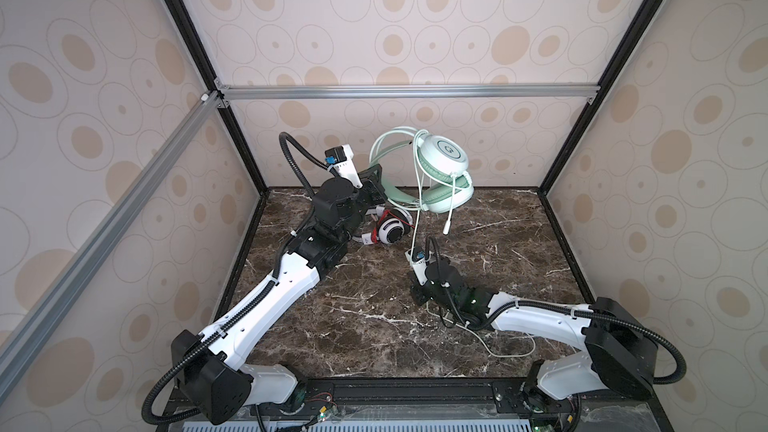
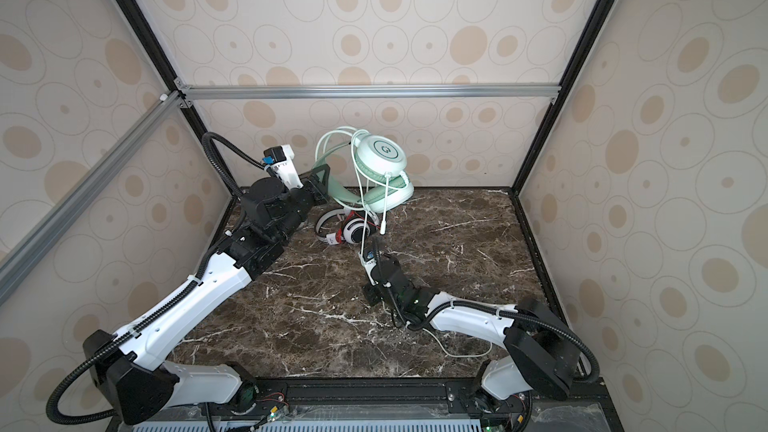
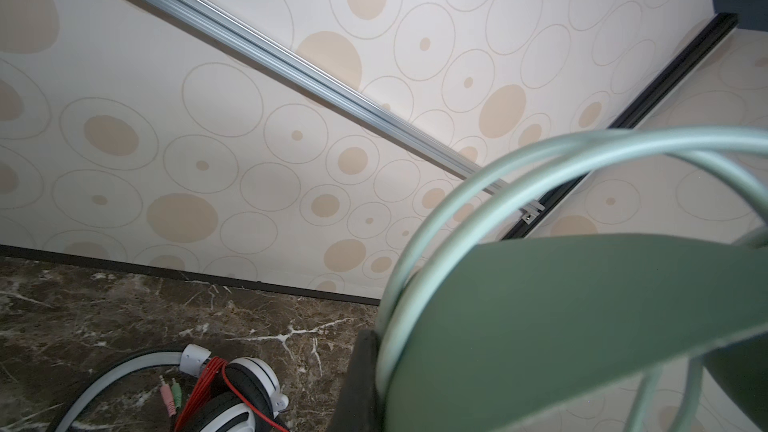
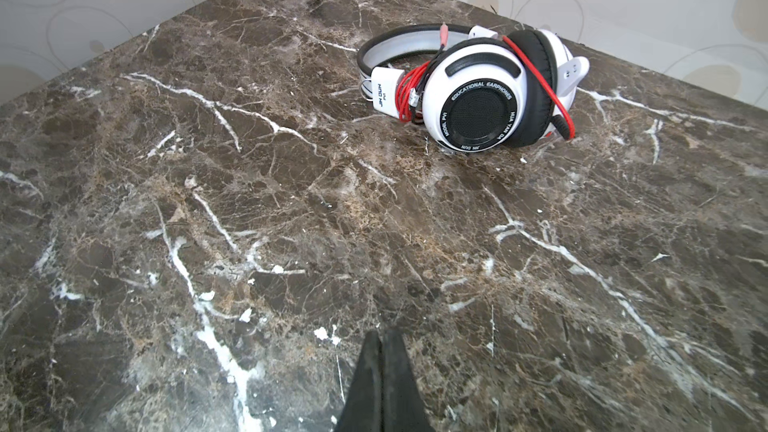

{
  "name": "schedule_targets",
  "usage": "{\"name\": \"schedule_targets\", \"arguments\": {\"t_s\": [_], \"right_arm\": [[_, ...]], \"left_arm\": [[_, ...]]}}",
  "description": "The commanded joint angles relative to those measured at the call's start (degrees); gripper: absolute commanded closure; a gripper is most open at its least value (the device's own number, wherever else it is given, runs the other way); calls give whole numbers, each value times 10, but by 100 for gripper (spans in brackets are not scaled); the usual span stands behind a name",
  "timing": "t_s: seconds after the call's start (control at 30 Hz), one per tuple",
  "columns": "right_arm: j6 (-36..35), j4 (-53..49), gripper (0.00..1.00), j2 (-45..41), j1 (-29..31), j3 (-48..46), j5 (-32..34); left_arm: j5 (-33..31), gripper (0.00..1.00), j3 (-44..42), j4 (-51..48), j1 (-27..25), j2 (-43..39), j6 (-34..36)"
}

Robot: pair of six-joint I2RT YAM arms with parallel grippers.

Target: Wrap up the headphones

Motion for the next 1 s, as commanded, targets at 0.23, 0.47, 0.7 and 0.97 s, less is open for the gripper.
{"name": "schedule_targets", "arguments": {"t_s": [0.23, 0.47, 0.7, 0.97], "right_arm": [[-23, -128, 100, -36, 70, 18, 86], [-45, -162, 100, -43, 88, 31, 103], [-73, -212, 100, -33, 96, 85, 103], [-93, -310, 100, -4, 96, 204, 112]], "left_arm": [[-53, 100, 25, 52, 52, 32, 12], [-105, 100, 12, 49, 57, 57, 51], [-153, 100, -14, 44, 53, 64, 87], [-229, 100, -32, 38, 8, 61, 204]]}}
